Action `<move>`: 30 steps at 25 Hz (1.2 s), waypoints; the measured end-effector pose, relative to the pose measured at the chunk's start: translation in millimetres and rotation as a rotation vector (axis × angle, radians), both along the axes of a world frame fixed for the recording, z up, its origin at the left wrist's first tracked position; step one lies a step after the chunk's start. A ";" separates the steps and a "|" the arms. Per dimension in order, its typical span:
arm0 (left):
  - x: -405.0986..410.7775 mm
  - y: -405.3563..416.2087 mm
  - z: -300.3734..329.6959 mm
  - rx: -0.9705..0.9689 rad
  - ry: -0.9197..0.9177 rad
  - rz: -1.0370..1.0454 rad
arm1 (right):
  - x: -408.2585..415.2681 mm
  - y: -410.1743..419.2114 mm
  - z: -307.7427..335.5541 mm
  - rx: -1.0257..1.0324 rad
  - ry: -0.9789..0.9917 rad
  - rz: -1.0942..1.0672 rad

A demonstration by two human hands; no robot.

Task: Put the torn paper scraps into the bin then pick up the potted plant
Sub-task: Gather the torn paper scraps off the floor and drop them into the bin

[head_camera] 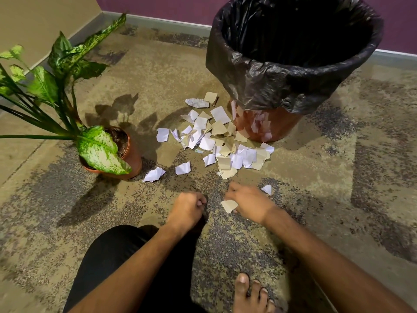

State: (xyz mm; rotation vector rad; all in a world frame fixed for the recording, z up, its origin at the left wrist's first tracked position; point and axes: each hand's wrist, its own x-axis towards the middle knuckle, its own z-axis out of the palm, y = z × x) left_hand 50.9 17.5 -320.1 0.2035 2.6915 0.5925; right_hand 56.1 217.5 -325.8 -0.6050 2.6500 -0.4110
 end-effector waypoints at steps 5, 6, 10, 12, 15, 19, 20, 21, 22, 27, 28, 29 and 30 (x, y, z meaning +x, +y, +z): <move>1.9 2.0 -2.1 0.045 -0.023 -0.026 | 4.8 7.2 1.1 -0.068 -0.020 -0.141; 3.1 3.0 -1.6 0.067 -0.043 -0.029 | 5.0 12.8 1.7 -0.118 -0.026 -0.245; 7.0 16.1 1.7 0.204 -0.120 0.057 | -4.5 47.0 5.6 -0.306 0.036 -0.660; 9.0 29.1 0.4 0.267 -0.174 0.099 | -5.5 62.0 7.4 -0.276 -0.025 -0.699; 16.2 48.1 -3.5 0.283 -0.218 0.070 | 5.9 73.7 7.4 -0.129 -0.093 -0.525; 22.9 60.3 -7.1 0.151 -0.172 -0.066 | 14.1 71.1 10.7 0.011 -0.113 -0.344; 23.5 61.1 -7.3 0.121 -0.161 -0.105 | 14.1 67.7 10.4 0.060 -0.076 -0.304; 24.5 61.6 -7.1 0.089 -0.154 -0.150 | 14.4 64.2 9.3 0.083 -0.050 -0.278; 26.4 60.9 -6.5 0.055 -0.147 -0.201 | 15.5 61.5 7.9 0.074 -0.034 -0.273; 36.1 53.5 -14.1 -0.079 -0.066 -0.397 | 22.7 54.7 -2.8 -0.021 -0.016 -0.382; 35.3 52.9 -15.8 -0.076 -0.069 -0.392 | 22.7 53.0 -2.5 -0.033 -0.020 -0.393; 33.9 52.7 -16.7 -0.062 -0.078 -0.374 | 22.3 51.6 -1.6 -0.043 -0.028 -0.398; 32.2 53.5 -15.9 -0.042 -0.091 -0.348 | 22.2 50.6 0.2 -0.049 -0.039 -0.399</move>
